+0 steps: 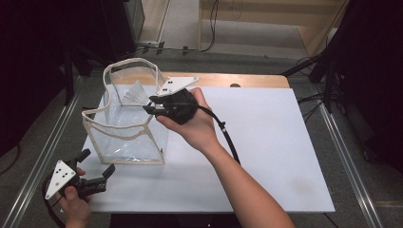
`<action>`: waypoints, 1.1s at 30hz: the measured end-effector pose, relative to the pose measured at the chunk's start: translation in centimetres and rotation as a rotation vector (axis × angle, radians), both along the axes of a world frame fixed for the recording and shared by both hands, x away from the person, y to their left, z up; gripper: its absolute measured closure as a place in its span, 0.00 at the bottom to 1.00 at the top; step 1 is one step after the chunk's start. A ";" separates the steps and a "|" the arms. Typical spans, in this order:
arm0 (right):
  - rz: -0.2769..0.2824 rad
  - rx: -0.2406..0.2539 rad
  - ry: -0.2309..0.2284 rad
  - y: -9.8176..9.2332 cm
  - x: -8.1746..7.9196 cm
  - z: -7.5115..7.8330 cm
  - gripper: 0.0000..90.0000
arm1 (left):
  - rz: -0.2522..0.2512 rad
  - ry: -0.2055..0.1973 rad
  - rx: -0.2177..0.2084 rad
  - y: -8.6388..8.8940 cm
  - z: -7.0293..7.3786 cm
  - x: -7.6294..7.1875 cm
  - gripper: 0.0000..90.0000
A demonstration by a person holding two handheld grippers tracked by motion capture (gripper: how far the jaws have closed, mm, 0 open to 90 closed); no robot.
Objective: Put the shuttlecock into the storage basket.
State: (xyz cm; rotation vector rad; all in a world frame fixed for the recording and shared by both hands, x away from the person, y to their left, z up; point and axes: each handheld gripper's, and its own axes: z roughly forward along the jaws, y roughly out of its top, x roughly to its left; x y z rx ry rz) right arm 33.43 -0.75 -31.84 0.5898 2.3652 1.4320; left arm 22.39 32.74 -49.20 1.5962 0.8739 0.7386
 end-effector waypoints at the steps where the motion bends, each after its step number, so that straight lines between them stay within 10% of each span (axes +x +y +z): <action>1: 0.001 -0.001 0.004 0.2 0.0 0.0 0.70 | 0.000 0.000 0.000 0.0 0.0 0.0 0.00; 10: 0.008 -0.005 0.006 0.9 0.2 -0.2 0.70 | 0.000 -0.001 -0.002 0.0 0.0 0.0 0.00; 23: -0.035 0.083 0.010 -0.7 0.0 -0.1 0.10 | -0.001 -0.001 -0.005 0.0 0.0 0.0 0.00; 33: -0.057 0.103 0.001 -3.2 -0.4 -1.3 0.00 | -0.001 0.000 0.001 0.0 0.0 0.0 0.00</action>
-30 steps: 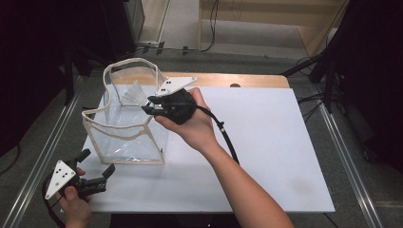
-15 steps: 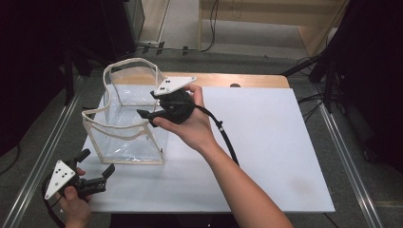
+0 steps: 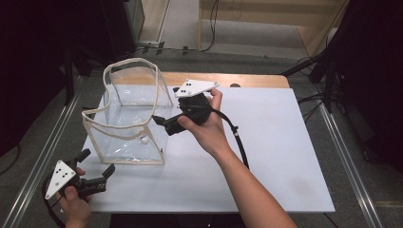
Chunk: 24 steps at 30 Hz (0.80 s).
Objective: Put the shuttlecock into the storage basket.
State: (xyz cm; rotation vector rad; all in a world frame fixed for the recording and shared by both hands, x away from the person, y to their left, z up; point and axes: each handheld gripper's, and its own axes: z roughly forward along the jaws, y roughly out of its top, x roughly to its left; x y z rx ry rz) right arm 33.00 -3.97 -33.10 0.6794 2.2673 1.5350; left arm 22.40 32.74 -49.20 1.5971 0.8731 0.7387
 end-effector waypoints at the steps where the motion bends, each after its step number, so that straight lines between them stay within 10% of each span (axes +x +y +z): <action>1: 0.000 0.000 0.000 0.0 0.0 0.0 0.00 | 0.000 0.000 0.000 0.0 0.0 0.0 0.00; 24: -0.081 0.002 0.021 -4.1 -1.0 -3.8 0.00 | -0.003 -0.001 0.006 -0.1 0.0 0.0 0.00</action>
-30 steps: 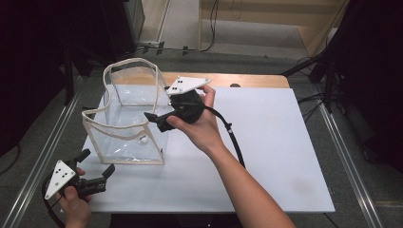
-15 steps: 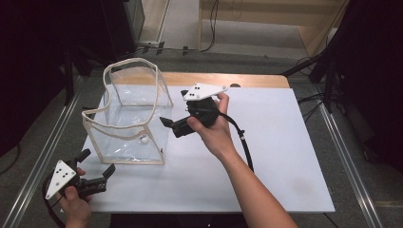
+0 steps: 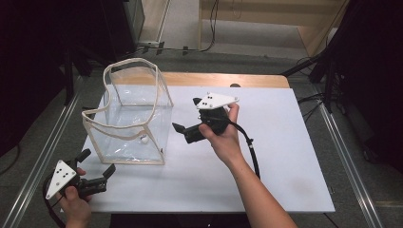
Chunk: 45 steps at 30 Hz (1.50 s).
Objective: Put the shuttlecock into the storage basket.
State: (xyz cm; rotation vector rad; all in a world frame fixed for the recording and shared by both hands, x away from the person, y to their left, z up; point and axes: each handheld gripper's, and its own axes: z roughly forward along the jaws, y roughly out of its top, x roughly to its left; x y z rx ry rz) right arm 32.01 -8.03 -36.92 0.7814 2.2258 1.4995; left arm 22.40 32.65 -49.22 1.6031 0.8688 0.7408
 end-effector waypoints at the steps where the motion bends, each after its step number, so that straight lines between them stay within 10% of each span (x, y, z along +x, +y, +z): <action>1: -0.002 0.000 0.000 -0.1 -0.1 -0.1 0.00 | 0.000 0.000 0.001 0.0 0.0 0.0 0.00; 45: -0.132 0.040 0.029 -8.6 -3.0 -7.8 0.00 | 0.004 0.002 0.003 -0.1 0.0 0.0 0.00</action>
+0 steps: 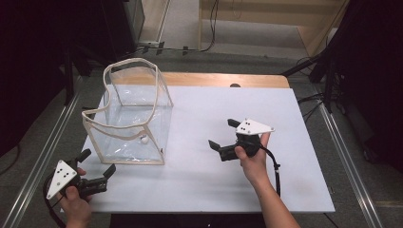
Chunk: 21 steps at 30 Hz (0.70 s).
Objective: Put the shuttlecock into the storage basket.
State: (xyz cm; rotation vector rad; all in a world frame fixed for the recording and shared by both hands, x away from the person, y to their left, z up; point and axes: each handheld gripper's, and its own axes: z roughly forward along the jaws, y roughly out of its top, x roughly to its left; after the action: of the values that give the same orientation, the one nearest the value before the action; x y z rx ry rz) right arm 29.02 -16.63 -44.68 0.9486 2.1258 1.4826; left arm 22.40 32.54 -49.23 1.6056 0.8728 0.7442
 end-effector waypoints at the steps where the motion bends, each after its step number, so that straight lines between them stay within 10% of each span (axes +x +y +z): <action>1: -0.003 0.000 -0.001 -0.2 0.0 -0.1 0.00 | 0.000 0.000 0.000 0.0 0.0 0.0 0.00; 21: -0.103 -0.003 0.014 -5.3 -1.9 -2.3 0.00 | 0.004 0.000 0.003 -0.1 0.0 0.0 0.00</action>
State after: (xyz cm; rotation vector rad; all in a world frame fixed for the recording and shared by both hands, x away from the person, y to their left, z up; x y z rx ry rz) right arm 27.11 -21.93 -46.94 1.0545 2.0556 1.4259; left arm 22.36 32.49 -49.24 1.6067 0.8749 0.7485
